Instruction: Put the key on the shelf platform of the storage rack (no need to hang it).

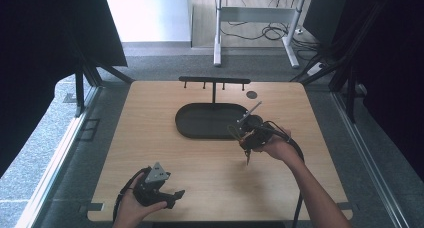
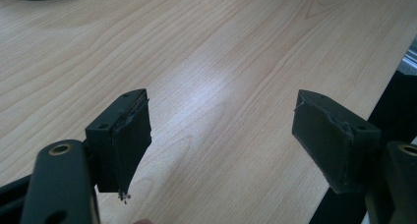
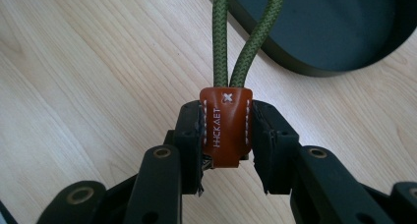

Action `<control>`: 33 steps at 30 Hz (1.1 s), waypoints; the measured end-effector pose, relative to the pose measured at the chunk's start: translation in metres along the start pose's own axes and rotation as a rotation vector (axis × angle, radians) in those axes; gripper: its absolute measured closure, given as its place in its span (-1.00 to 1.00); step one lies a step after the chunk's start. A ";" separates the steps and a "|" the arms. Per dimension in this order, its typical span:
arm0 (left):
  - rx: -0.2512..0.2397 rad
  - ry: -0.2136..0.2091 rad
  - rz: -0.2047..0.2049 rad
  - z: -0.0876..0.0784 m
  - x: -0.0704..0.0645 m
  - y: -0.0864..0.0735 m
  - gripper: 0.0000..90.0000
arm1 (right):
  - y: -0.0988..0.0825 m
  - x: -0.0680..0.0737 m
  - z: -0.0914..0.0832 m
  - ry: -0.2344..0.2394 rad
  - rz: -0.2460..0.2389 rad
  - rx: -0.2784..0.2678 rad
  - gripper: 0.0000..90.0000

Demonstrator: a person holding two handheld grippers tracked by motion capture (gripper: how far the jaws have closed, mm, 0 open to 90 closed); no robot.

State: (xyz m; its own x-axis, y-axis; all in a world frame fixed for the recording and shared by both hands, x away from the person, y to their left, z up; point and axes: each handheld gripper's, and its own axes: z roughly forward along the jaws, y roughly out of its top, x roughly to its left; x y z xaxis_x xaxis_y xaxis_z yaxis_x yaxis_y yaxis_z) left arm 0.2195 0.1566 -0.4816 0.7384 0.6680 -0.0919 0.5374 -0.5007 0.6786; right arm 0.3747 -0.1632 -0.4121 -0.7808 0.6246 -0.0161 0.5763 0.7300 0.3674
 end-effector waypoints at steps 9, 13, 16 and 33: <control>-0.001 -0.003 0.006 0.000 0.000 0.000 -0.49 | 0.010 -0.005 0.000 -0.012 -0.003 0.005 0.50; 0.000 -0.004 0.008 0.001 -0.001 0.000 -0.49 | 0.014 -0.008 -0.001 -0.019 -0.004 0.001 0.50; -0.001 -0.004 0.006 0.001 -0.001 0.000 -0.49 | 0.017 -0.011 0.000 -0.018 -0.003 0.003 0.50; 0.002 -0.006 0.007 0.002 -0.001 0.000 -0.49 | 0.027 -0.025 0.001 -0.014 0.029 0.004 0.50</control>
State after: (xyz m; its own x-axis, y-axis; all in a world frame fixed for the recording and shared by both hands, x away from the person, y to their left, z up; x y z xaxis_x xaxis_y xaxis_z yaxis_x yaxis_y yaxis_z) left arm 0.2197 0.1549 -0.4824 0.7447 0.6611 -0.0916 0.5331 -0.5066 0.6776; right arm 0.4101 -0.1590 -0.4029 -0.7602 0.6495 -0.0184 0.5999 0.7125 0.3641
